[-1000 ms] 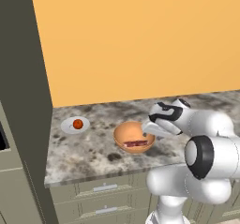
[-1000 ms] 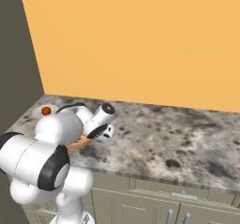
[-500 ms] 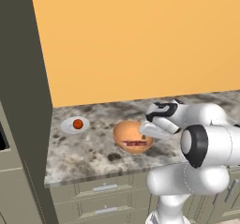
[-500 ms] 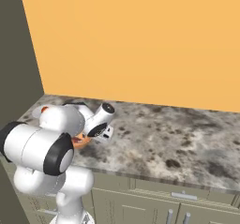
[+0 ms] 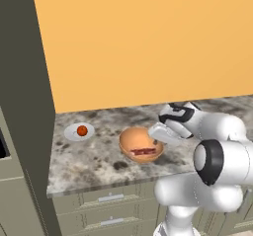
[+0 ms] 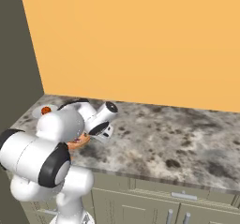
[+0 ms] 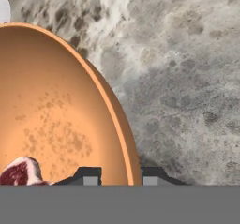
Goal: Remove the apple from the bowl and place it on the small plate. Then place the bowl with only the steak in the microwave, close the door, and press the start button to microwave the steak.
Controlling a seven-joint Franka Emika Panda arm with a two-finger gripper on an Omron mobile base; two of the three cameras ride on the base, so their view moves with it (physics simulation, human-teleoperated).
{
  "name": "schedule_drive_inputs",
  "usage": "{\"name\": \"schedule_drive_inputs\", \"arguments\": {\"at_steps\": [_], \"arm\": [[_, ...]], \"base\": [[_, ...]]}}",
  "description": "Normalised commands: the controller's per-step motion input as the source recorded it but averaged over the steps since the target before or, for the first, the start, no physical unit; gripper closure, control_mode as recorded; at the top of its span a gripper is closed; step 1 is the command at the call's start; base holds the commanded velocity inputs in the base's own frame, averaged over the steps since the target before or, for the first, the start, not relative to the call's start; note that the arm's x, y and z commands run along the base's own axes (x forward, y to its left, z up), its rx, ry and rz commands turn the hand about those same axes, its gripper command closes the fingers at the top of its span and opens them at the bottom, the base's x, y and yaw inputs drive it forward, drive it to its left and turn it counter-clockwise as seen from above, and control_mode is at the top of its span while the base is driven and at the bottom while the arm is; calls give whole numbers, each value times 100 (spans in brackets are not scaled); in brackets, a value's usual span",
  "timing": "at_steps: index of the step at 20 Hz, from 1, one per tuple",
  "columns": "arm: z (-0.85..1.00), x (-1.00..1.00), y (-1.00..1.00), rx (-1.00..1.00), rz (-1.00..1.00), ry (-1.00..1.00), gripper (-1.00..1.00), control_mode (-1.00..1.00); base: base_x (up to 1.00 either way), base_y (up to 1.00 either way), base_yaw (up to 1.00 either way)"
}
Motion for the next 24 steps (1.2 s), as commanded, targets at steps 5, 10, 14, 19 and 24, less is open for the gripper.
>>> {"name": "schedule_drive_inputs", "arguments": {"at_steps": [5,10,14,19,24], "arm": [[56,-38,0,15,-8,-1,100,-100],[88,-27,-4,-2,-24,0,100,-100],[93,-42,-8,0,-21,0,100,-100],[84,-57,-15,-3,-20,0,100,-100],[83,-69,-20,-4,-18,0,100,-100]], "base": [[0,0,0],[0,0,0],[0,0,0],[0,0,0],[0,0,0]]}}
